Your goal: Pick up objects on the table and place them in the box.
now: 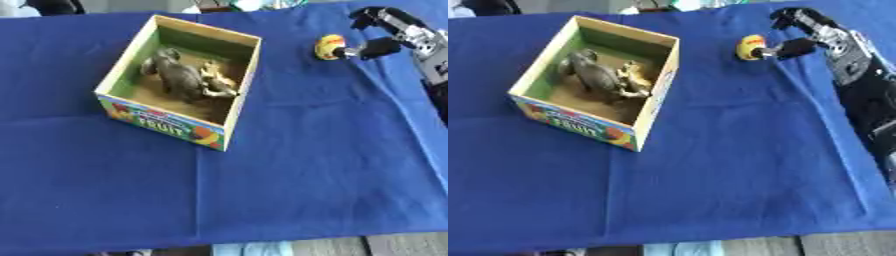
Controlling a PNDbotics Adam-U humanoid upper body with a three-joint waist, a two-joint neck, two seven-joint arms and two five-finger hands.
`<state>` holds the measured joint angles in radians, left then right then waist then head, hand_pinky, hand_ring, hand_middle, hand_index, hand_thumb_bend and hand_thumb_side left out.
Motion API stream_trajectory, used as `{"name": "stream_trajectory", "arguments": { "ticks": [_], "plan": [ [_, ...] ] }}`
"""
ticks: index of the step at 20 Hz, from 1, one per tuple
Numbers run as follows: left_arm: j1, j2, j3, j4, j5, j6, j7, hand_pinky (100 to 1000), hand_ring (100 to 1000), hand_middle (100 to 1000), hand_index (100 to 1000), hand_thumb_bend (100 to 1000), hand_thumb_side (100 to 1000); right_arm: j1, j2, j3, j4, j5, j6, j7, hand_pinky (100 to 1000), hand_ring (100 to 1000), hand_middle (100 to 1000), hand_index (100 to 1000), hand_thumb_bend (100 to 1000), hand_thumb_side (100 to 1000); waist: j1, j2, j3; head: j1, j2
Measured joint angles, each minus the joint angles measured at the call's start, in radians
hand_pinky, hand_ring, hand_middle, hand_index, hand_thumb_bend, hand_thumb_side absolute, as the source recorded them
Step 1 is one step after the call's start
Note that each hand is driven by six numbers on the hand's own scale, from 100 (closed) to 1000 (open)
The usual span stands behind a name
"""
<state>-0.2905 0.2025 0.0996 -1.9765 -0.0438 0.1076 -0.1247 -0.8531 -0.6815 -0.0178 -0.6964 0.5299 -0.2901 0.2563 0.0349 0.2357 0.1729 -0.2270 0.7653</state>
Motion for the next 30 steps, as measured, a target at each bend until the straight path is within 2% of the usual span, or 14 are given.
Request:
{"name": "stream_trajectory", "arguments": {
  "ticks": [11, 15, 18, 19, 20, 22, 30],
  "plan": [
    [0.000, 0.000, 0.000, 0.000, 0.000, 0.000, 0.000, 593, 604, 664, 723, 197, 508, 0.001, 0.035, 0.006, 0.016, 0.020, -0.004, 0.006, 940, 820, 704, 875, 563, 354, 0.003, 0.003, 0.005, -0.004, 0.000],
    [0.000, -0.001, 0.000, 0.000, 0.000, 0.000, 0.000, 592, 604, 664, 723, 198, 508, 0.001, 0.037, 0.006, 0.016, 0.025, -0.006, 0.000, 934, 810, 678, 854, 529, 296, 0.003, 0.004, 0.005, -0.004, 0.000],
    [0.000, -0.001, 0.000, 0.000, 0.000, 0.000, -0.001, 593, 604, 664, 723, 197, 509, 0.001, 0.040, 0.006, 0.016, 0.032, -0.006, -0.012, 928, 797, 634, 824, 394, 196, 0.003, 0.004, 0.006, -0.004, 0.000],
    [0.000, -0.001, 0.000, 0.000, 0.000, 0.000, -0.001, 593, 604, 664, 723, 197, 509, 0.000, 0.042, 0.006, 0.016, 0.032, -0.005, -0.017, 926, 792, 619, 813, 324, 168, 0.003, 0.004, 0.006, -0.005, 0.000],
    [0.000, -0.001, 0.000, 0.000, 0.000, 0.000, -0.001, 593, 604, 664, 723, 196, 509, -0.001, 0.044, 0.006, 0.016, 0.033, -0.004, -0.023, 920, 783, 594, 790, 192, 115, 0.002, 0.004, 0.006, -0.005, 0.000],
    [0.000, -0.001, 0.000, 0.000, 0.000, 0.000, -0.001, 593, 604, 664, 723, 196, 509, 0.000, 0.050, 0.006, 0.016, 0.033, 0.002, -0.041, 914, 772, 561, 764, 100, 100, 0.001, 0.004, 0.007, -0.005, 0.000],
    [0.000, -0.001, 0.000, 0.000, 0.000, 0.000, -0.001, 593, 604, 664, 724, 196, 509, 0.007, 0.055, 0.006, 0.016, 0.020, 0.045, -0.124, 889, 740, 492, 703, 100, 100, 0.001, 0.004, 0.008, -0.005, 0.000]
  ]
}}
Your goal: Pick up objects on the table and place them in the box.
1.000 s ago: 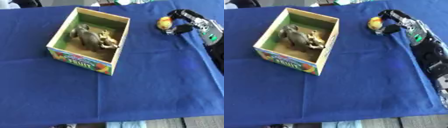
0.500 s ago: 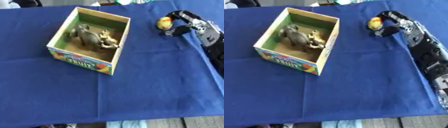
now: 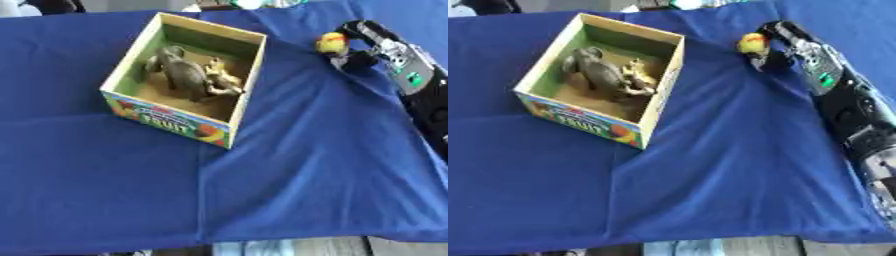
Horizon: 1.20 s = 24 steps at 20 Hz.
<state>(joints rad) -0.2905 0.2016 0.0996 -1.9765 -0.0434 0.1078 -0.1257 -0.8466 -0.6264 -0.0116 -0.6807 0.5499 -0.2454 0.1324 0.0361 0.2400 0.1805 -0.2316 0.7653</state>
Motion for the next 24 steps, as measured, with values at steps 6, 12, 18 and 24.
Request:
{"name": "stream_trajectory", "arguments": {
  "ticks": [6, 12, 18, 24],
  "plan": [
    [0.000, 0.000, 0.000, 0.000, 0.000, 0.000, 0.000, 593, 604, 665, 724, 196, 509, 0.005, 0.000, 0.000, 0.000, -0.044, 0.025, -0.050, 871, 719, 474, 690, 100, 100, 0.000, 0.000, -0.001, 0.000, 0.000],
    [0.000, 0.000, 0.000, 0.000, 0.000, 0.000, 0.000, 593, 603, 665, 724, 196, 509, 0.011, 0.000, 0.000, -0.005, -0.087, 0.032, -0.055, 868, 721, 482, 698, 180, 291, 0.000, 0.000, -0.002, 0.001, 0.000],
    [0.000, 0.000, 0.000, 0.000, 0.000, 0.000, 0.000, 593, 603, 665, 724, 197, 508, 0.011, -0.003, 0.000, -0.006, -0.098, 0.032, -0.051, 868, 720, 479, 695, 176, 428, 0.000, 0.000, -0.003, 0.001, 0.000],
    [0.000, 0.000, 0.000, 0.000, 0.000, 0.000, 0.000, 593, 603, 665, 724, 196, 509, 0.012, -0.006, 0.000, -0.006, -0.108, 0.040, -0.060, 866, 717, 474, 688, 100, 512, 0.000, 0.000, -0.005, 0.002, 0.000]
  ]
}}
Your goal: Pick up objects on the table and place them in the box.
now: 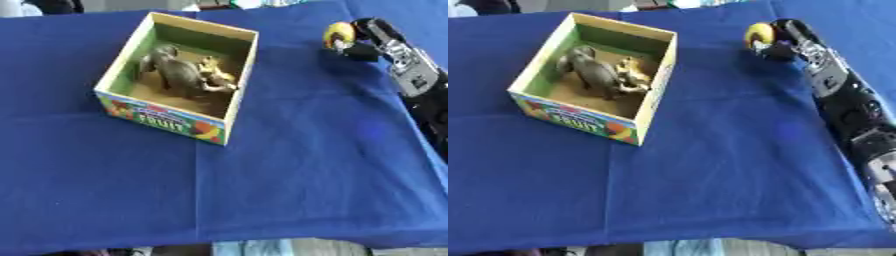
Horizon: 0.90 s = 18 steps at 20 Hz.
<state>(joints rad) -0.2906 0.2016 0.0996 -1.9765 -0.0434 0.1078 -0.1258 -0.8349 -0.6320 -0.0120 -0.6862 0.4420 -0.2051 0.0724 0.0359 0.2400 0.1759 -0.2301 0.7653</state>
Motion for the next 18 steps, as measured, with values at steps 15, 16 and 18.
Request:
{"name": "stream_trajectory", "arguments": {
  "ticks": [15, 16, 18],
  "plan": [
    [0.000, 0.000, 0.000, 0.000, 0.000, 0.000, 0.000, 592, 603, 666, 724, 196, 508, -0.018, -0.006, 0.017, -0.104, -0.019, -0.004, 0.010, 863, 710, 456, 668, 100, 272, -0.001, 0.000, -0.003, 0.003, 0.000],
    [0.000, 0.000, 0.000, 0.000, 0.000, 0.000, 0.000, 592, 603, 666, 724, 196, 508, -0.025, -0.006, 0.023, -0.126, -0.021, -0.007, 0.017, 863, 709, 456, 667, 100, 271, -0.001, 0.000, -0.003, 0.003, 0.000],
    [0.000, 0.000, 0.000, 0.000, 0.000, 0.000, 0.000, 592, 603, 666, 724, 196, 508, -0.042, -0.006, 0.038, -0.169, -0.026, -0.013, 0.031, 864, 709, 456, 666, 100, 273, -0.001, -0.001, -0.003, 0.002, 0.000]
  ]
}}
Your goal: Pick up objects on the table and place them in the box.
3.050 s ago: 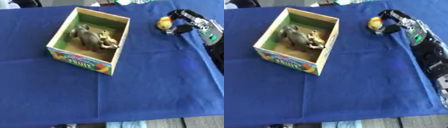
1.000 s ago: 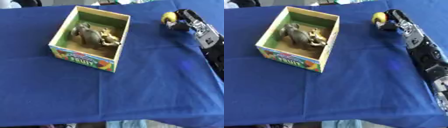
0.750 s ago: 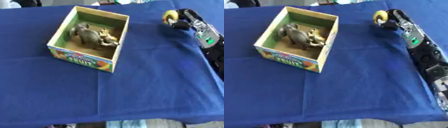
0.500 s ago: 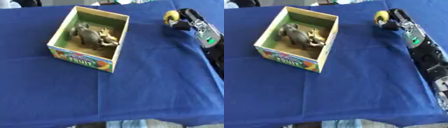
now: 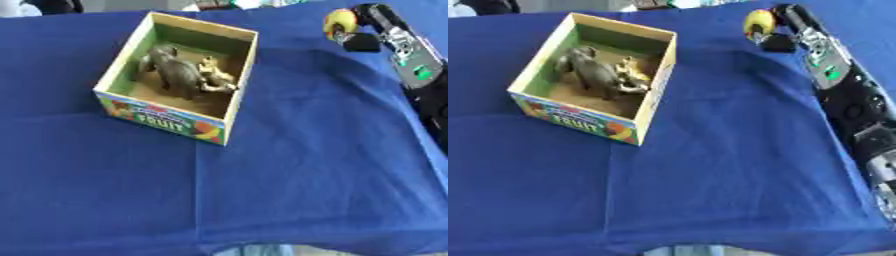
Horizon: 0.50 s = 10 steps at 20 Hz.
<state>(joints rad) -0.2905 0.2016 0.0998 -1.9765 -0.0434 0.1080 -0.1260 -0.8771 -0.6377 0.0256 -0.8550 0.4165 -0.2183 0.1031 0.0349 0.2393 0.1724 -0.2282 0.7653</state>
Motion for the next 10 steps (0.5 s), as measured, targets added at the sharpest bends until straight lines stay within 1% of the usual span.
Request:
{"name": "stream_trajectory", "arguments": {
  "ticks": [4, 10],
  "plan": [
    [0.000, 0.000, 0.000, 0.000, 0.000, 0.001, -0.001, 592, 603, 666, 724, 196, 508, -0.040, 0.016, 0.040, -0.084, -0.004, -0.020, 0.031, 868, 711, 459, 660, 100, 284, 0.000, -0.004, 0.002, -0.005, 0.000],
    [0.000, 0.000, -0.004, 0.000, 0.005, -0.002, -0.006, 592, 604, 667, 724, 196, 508, -0.101, 0.090, 0.126, -0.187, 0.019, -0.074, 0.098, 884, 714, 465, 656, 100, 300, 0.001, -0.005, 0.016, -0.021, 0.000]
  ]
}}
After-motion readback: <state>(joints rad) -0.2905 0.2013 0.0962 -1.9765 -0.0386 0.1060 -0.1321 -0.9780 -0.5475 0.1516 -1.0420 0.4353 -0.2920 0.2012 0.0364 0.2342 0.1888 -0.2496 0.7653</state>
